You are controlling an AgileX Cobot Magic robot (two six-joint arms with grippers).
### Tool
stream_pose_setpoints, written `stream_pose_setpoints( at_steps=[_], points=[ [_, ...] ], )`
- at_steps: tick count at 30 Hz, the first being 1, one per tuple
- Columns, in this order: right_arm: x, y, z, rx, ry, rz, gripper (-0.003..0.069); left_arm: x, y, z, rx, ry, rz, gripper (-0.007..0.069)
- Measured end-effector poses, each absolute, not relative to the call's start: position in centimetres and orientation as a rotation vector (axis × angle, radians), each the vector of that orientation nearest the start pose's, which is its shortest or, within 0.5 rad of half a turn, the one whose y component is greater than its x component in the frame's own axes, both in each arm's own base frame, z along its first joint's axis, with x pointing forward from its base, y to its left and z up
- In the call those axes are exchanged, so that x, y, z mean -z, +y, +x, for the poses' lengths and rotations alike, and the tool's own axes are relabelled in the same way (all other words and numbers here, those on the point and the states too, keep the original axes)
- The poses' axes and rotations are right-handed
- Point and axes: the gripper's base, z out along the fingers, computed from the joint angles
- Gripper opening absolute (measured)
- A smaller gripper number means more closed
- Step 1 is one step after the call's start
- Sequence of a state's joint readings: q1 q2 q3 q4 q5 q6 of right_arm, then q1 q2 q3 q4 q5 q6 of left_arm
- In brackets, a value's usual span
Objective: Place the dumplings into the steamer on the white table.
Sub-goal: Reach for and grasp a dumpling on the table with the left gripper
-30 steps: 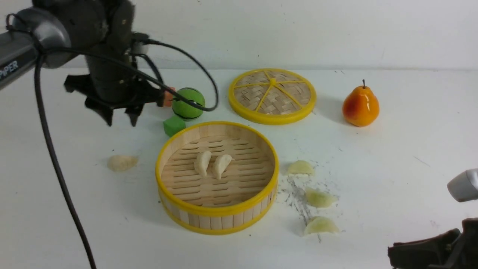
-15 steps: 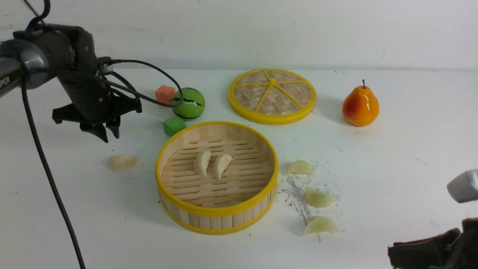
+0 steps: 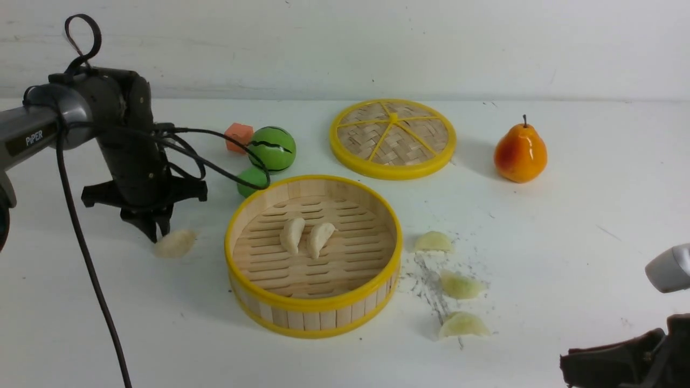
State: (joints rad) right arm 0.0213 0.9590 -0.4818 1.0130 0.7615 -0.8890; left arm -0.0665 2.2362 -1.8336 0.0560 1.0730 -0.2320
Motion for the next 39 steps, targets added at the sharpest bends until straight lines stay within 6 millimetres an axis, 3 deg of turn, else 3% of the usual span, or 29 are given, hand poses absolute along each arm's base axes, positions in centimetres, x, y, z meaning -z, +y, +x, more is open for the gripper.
stream_pose_setpoints(
  at_steps=[6,9,13,16,21,24,28,33,39],
  points=[
    [-24.6,5.7,15.7,-0.75,2.321,-0.338,0.0095,-17.8,-2.8,45.3,-0.019,3.073,-0.187,0.0108],
    [-24.6,5.7,15.7,-0.75,2.321,-0.338,0.0095,-19.7,-2.8,45.0,-0.006,3.033,-0.181,0.0108],
    [-24.6,5.7,15.7,-0.749,2.32,-0.339,0.0095,-23.7,-3.4,44.2,0.118,2.946,-0.172,0.0146],
    [-24.6,5.7,15.7,-0.749,2.32,-0.339,0.0095,-24.1,-3.8,44.1,0.166,2.939,-0.127,0.0197],
    [-24.6,5.7,15.7,-0.748,2.32,-0.34,0.0095,-21.7,-3.7,44.6,0.144,2.998,-0.122,0.0357],
    [-24.6,5.7,15.7,-0.748,2.32,-0.34,0.0095,-19.9,-3.7,45.0,0.13,3.04,-0.132,0.0388],
    [-24.6,5.7,15.7,-0.748,2.32,-0.34,0.0095,-18.2,-3.7,45.3,0.123,3.072,-0.117,0.0351],
    [-24.6,5.7,15.7,-0.748,2.32,-0.34,0.0097,-17.4,-3.7,45.4,0.132,3.086,-0.1,0.0207],
    [-24.5,5.7,15.7,-0.747,2.32,-0.342,0.0097,-18.0,-3.8,45.3,0.144,3.072,-0.103,0.0206]
  ],
)
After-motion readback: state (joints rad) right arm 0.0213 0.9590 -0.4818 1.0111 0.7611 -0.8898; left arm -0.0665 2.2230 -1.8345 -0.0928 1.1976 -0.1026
